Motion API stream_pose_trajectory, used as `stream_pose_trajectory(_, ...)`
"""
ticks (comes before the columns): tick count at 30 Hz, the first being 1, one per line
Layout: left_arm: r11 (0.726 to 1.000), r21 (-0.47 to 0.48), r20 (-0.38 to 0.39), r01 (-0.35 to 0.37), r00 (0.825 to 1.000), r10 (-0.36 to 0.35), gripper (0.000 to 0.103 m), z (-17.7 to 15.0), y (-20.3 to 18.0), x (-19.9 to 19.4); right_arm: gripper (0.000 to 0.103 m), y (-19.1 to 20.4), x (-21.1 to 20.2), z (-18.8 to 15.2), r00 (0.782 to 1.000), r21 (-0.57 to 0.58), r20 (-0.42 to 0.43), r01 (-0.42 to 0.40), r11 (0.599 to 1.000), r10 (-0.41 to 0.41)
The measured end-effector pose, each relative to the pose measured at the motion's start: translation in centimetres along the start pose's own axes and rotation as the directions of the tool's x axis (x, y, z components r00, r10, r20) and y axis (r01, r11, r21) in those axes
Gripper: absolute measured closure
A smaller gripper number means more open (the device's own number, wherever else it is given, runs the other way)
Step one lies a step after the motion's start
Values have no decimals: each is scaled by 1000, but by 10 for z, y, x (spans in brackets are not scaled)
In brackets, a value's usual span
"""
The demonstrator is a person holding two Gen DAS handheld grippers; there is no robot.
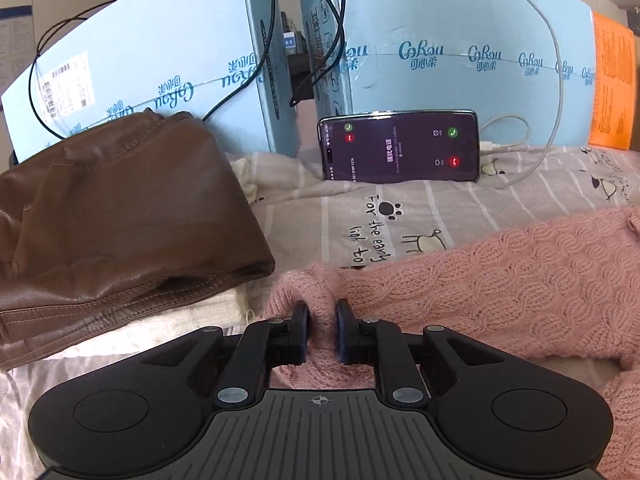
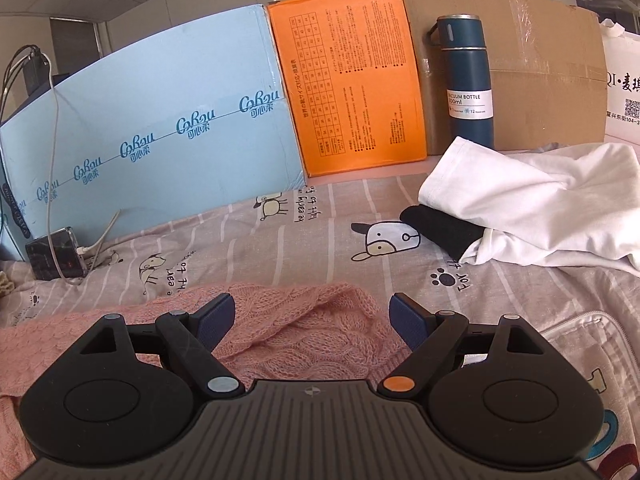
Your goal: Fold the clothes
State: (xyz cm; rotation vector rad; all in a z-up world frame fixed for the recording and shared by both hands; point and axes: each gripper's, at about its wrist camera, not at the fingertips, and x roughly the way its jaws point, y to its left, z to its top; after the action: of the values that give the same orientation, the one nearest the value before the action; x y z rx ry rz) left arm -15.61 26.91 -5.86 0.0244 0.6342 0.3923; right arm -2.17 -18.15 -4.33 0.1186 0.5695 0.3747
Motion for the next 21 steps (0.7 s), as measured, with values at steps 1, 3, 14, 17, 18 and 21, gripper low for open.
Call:
stream_pose_trajectory(1, 1000, 0, 6, -12, 1000, 12, 83, 1, 0, -1, 20, 0, 2, 0, 1000, -5, -7, 2, 1000, -2)
stream_pose_trajectory(3, 1000, -4, 17, -30, 999, 30, 72, 3, 0, -4, 20, 1, 5, 0, 1000, -15, -14, 5, 1000, -5)
stream_pose_trajectory(14, 993, -75, 38, 87, 996, -85, 34, 11, -8, -14, 15, 7, 36, 0, 997, -35, -48, 66, 997, -68)
stream_pose_trajectory(17, 987, -102, 30, 122, 992, -120, 28, 11, -8, -11, 11, 5, 42, -1, 995, -30, -60, 77, 997, -79)
stream_pose_trajectory(18, 986, -107, 26, 132, 991, -130, 26, 11, -9, -10, 10, 5, 43, -2, 995, -28, -64, 81, 996, -83)
stream_pose_trajectory(21, 983, -113, 16, 146, 989, -145, 22, 11, -9, -5, 2, 3, 49, -3, 993, -22, -76, 92, 995, -94)
